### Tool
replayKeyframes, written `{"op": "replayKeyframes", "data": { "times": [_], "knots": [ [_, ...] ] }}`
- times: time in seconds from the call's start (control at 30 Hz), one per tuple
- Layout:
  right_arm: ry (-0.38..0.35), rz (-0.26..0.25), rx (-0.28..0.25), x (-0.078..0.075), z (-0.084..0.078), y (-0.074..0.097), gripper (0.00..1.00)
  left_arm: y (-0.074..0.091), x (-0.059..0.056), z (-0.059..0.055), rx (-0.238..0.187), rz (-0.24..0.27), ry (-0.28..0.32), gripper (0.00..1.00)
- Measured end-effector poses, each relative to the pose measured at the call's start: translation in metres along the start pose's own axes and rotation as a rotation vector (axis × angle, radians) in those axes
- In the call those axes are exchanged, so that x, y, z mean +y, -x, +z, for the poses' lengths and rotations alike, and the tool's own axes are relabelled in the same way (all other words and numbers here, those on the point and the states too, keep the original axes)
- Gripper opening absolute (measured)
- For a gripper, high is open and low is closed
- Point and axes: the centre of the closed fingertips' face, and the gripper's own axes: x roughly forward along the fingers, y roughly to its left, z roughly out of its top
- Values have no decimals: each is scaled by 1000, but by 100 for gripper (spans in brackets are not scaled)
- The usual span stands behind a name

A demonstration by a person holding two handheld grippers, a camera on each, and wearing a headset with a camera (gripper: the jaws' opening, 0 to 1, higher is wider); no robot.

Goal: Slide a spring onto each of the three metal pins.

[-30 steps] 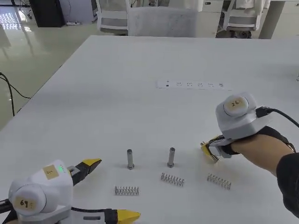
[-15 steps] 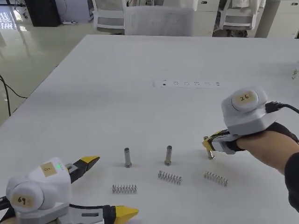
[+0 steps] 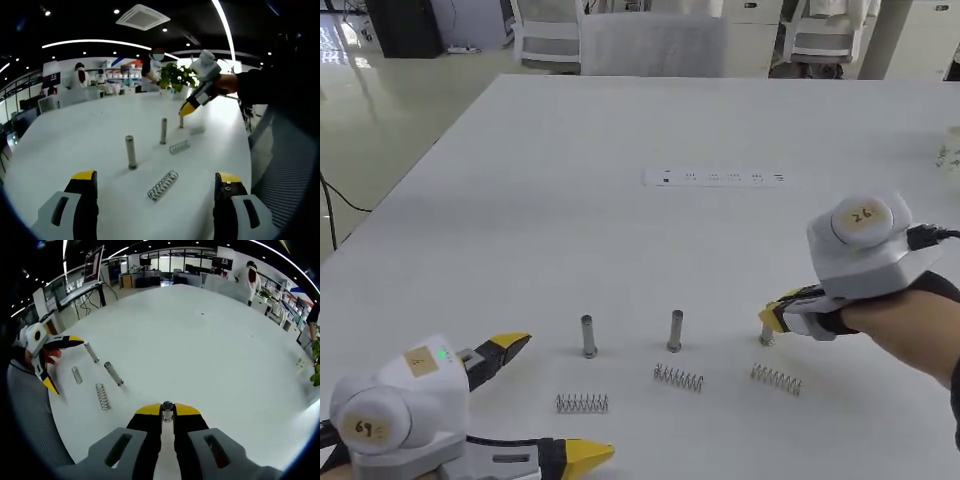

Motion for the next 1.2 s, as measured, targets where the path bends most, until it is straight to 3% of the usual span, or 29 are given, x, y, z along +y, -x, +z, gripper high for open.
{"op": "replayKeyframes", "data": {
  "times": [0.87, 1.2],
  "knots": [
    [20, 14, -20, 2, -5, 2, 6, 0, -1, 1, 4, 1, -2, 93],
    [31, 16, -35, 0, -5, 5, 14, 1, -1, 2, 4, -1, -4, 93]
  ]
}}
